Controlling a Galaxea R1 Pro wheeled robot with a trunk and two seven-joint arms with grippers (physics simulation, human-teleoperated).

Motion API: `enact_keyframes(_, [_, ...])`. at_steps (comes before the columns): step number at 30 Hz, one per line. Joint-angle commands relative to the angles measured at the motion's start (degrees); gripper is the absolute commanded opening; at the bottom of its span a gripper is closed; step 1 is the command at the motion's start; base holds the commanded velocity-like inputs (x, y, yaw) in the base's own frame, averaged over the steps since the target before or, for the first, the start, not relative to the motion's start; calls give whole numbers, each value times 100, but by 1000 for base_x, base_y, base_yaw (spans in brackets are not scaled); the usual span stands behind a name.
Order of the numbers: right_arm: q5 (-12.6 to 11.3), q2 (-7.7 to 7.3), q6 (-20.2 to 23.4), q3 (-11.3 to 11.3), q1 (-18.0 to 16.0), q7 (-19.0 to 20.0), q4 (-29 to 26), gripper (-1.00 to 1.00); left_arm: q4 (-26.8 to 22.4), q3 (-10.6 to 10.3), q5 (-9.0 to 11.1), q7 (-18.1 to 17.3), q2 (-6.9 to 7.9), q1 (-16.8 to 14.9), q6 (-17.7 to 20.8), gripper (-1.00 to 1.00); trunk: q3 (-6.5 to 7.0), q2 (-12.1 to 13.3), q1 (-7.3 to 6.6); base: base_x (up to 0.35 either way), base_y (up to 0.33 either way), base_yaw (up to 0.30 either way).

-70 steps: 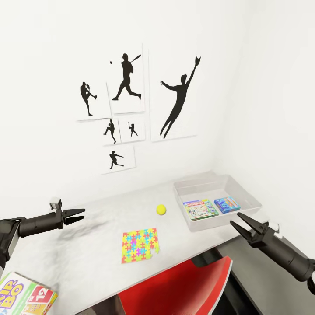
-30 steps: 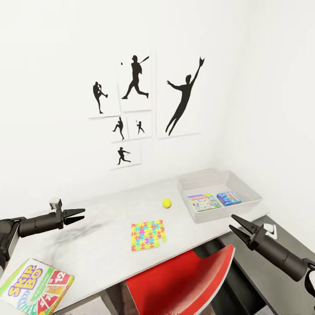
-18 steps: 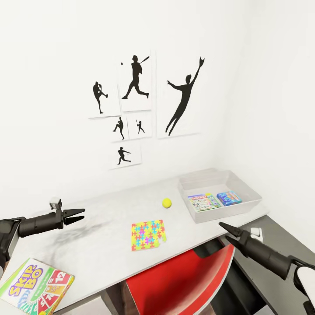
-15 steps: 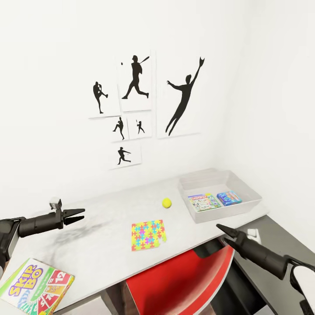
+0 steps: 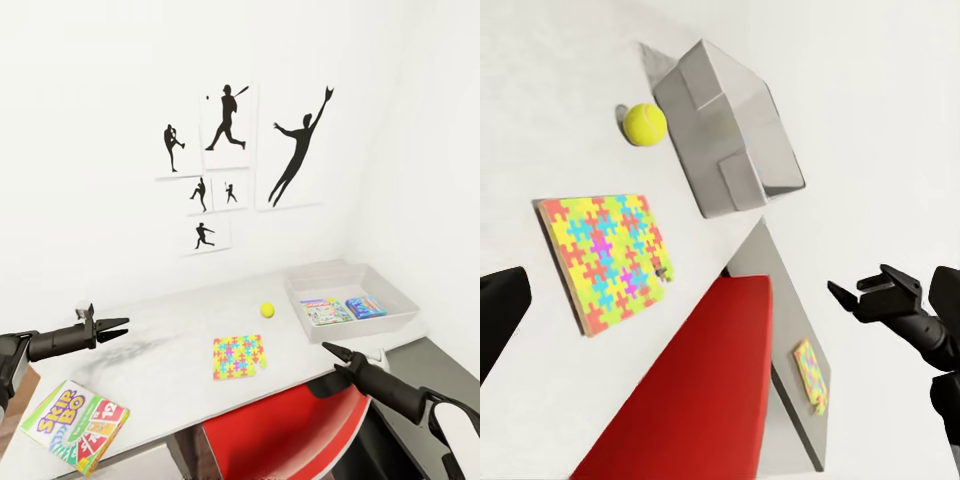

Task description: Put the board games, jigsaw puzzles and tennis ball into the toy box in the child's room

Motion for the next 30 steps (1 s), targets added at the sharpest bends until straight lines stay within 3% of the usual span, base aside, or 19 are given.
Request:
enact_keyframes(1, [45, 2, 29, -10, -6, -4, -2, 100, -1, 11, -44, -40, -3, -8, 60, 100, -13, -13, 3, -78, 35, 273])
enact_keyframes(8, [38, 36, 43, 58, -18, -392, -4, 100, -1, 11, -51, -39, -3, -8, 60, 100, -13, -13, 3, -76, 49, 280])
enact_keyframes(15, [38, 43, 39, 152, -71, -451, -4, 100, -1, 11, -51, -39, -3, -8, 60, 100, -13, -13, 3, -40, 6, 283])
enact_keyframes(21, [45, 44, 37, 361, -128, -467, -3, 100, -1, 11, -47, -39, -3, -8, 60, 100, -13, -13, 3, -110, 1, 283])
enact_keyframes(30, [46, 44, 37, 402, -134, -469, 5, 100, -1, 11, -48, -39, -3, -8, 60, 100, -13, -13, 3, -38, 0, 283])
